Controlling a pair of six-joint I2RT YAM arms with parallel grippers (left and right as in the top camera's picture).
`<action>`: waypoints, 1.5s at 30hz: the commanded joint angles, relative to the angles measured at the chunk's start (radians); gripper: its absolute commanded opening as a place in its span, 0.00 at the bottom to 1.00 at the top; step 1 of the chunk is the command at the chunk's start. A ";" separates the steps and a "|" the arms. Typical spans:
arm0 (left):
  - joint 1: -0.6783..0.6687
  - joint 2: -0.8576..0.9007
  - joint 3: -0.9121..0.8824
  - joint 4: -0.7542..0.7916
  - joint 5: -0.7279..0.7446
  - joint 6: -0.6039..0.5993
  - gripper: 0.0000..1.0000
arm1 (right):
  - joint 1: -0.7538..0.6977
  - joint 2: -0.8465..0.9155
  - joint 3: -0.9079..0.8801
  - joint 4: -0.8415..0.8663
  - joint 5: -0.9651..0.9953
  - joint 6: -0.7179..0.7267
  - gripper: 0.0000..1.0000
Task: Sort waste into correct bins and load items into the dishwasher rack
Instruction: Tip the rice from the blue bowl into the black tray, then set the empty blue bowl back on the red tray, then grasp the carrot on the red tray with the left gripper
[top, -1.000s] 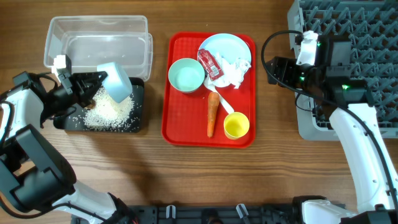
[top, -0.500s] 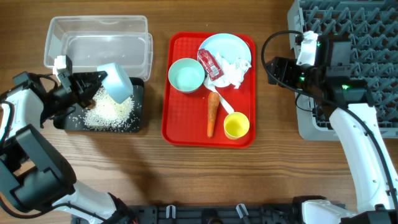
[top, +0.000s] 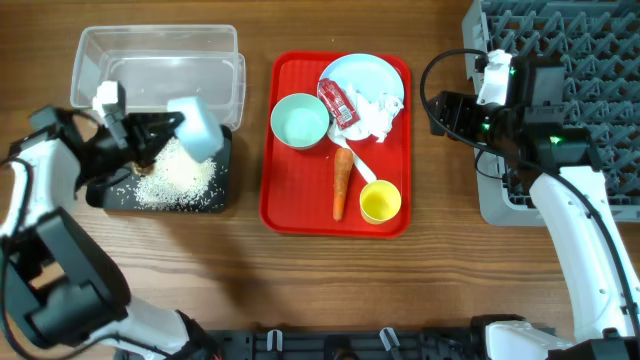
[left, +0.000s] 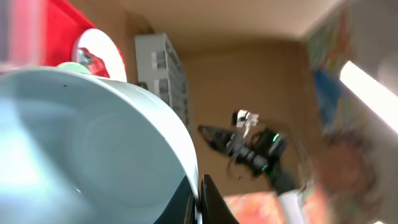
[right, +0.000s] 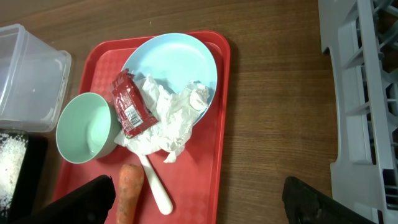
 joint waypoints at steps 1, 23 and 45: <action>-0.144 -0.150 -0.001 0.042 -0.224 0.035 0.04 | 0.002 0.006 0.016 0.008 0.017 0.002 0.90; -1.062 -0.070 -0.001 0.235 -1.579 -0.351 0.04 | 0.002 0.006 0.016 -0.008 0.017 0.003 0.89; -1.124 0.081 0.097 0.230 -1.568 -0.354 0.70 | 0.002 0.006 0.016 0.001 0.017 0.003 0.90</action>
